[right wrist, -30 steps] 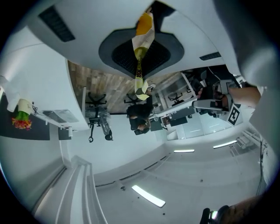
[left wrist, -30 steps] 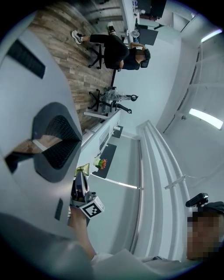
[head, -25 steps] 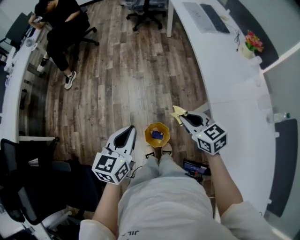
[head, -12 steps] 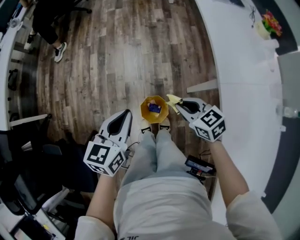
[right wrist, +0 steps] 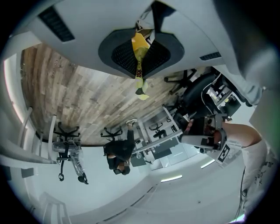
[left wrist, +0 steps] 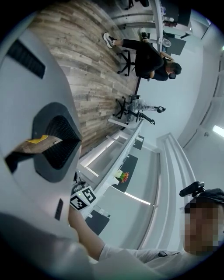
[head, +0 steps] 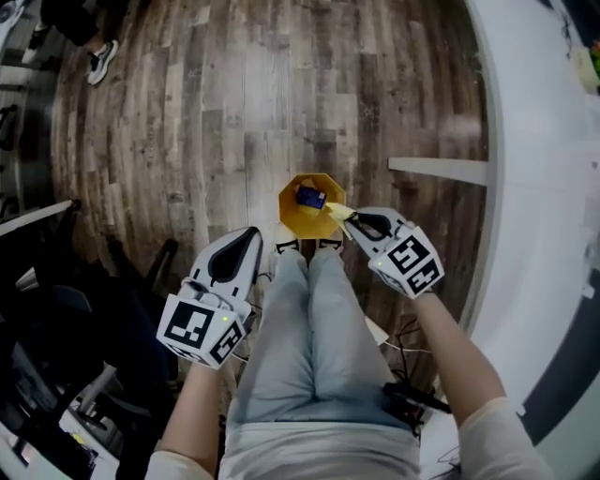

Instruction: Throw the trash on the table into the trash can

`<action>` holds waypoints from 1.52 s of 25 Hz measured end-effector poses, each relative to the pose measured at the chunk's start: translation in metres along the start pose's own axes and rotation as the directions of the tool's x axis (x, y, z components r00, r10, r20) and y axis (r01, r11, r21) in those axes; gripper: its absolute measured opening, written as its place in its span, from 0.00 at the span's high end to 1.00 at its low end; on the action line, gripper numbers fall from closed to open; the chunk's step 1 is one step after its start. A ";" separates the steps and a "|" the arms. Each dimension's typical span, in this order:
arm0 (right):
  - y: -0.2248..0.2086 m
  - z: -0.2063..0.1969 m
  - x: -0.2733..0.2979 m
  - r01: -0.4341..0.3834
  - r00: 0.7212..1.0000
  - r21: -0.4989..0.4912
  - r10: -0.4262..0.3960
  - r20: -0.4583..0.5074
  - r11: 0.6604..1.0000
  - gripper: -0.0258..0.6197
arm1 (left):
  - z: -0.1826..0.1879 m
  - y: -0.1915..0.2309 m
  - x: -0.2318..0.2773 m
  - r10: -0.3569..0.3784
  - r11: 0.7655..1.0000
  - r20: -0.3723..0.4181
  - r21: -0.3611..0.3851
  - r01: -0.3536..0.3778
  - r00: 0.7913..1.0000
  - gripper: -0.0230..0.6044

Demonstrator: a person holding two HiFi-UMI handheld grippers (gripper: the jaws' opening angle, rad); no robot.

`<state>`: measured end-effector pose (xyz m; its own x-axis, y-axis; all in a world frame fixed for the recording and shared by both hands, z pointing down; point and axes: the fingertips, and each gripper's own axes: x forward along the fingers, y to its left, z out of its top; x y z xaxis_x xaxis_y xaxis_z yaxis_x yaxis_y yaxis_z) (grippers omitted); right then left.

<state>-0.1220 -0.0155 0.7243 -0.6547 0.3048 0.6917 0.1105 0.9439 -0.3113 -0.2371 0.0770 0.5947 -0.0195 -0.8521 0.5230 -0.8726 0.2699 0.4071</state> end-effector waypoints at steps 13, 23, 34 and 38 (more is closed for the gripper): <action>-0.023 -0.125 0.149 -0.045 0.990 -0.032 0.040 -0.133 0.998 0.87 | -0.120 0.047 0.061 0.017 1.000 -0.073 -0.004 -0.018 0.997 0.96; -0.027 -0.161 0.192 -0.032 0.978 -0.036 0.024 -0.209 0.999 0.63 | -0.144 0.066 0.057 0.028 0.998 -0.075 -0.051 -0.032 0.997 0.96; -0.031 -0.150 0.182 -0.006 0.978 -0.031 0.000 -0.209 0.999 0.60 | -0.131 0.067 0.048 0.022 0.998 -0.057 -0.056 -0.026 0.998 0.96; -0.029 -0.118 0.159 0.012 0.987 -0.027 -0.016 -0.158 1.000 0.61 | -0.111 0.053 0.041 0.005 0.999 -0.048 -0.043 -0.007 0.999 0.96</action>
<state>-0.1412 0.0207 0.9195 -0.5302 0.3056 0.7909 0.1227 0.9506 -0.2851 -0.2302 0.1062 0.7207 -0.0004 -0.8285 0.5599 -0.8505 0.2948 0.4356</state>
